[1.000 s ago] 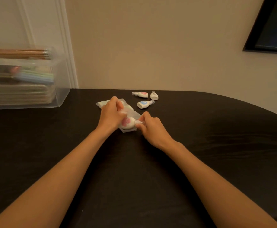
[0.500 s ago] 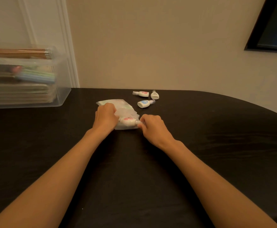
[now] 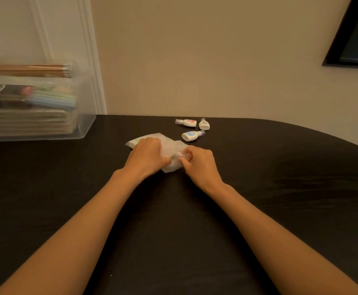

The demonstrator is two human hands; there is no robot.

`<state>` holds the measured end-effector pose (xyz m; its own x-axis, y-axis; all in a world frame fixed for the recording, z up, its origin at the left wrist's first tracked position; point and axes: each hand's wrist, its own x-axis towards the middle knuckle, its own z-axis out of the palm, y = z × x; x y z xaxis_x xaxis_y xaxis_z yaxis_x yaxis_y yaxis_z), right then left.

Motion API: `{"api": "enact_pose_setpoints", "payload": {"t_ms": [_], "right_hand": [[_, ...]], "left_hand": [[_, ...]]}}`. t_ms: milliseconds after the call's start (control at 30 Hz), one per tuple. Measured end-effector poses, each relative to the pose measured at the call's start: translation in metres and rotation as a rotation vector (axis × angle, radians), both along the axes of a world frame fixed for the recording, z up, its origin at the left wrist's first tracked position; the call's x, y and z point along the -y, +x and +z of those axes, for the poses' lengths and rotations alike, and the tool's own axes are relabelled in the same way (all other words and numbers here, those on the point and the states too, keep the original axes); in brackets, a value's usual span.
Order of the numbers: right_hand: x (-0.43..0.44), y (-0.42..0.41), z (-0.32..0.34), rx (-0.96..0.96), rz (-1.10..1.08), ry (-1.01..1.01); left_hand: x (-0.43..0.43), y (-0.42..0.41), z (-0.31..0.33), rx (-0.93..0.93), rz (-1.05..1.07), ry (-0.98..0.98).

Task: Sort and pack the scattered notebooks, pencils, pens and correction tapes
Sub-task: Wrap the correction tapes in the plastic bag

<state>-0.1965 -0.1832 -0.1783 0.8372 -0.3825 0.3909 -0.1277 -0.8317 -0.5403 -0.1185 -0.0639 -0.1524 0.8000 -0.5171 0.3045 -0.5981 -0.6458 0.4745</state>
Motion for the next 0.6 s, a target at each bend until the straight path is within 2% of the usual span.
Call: {"api": "enact_pose_setpoints", "payload": {"t_ms": [300, 467, 600], "right_hand": [[-0.004, 0.001, -0.001, 0.109, -0.063, -0.137], [-0.011, 0.005, 0.002, 0.183, -0.12, -0.197], [-0.017, 0.014, 0.006, 0.208, -0.155, -0.166]], "left_hand": [[0.006, -0.005, -0.012, -0.045, 0.245, 0.006], [0.002, -0.005, -0.007, 0.125, 0.22, -0.134], [0.0, -0.006, -0.008, 0.207, 0.09, -0.232]]}}
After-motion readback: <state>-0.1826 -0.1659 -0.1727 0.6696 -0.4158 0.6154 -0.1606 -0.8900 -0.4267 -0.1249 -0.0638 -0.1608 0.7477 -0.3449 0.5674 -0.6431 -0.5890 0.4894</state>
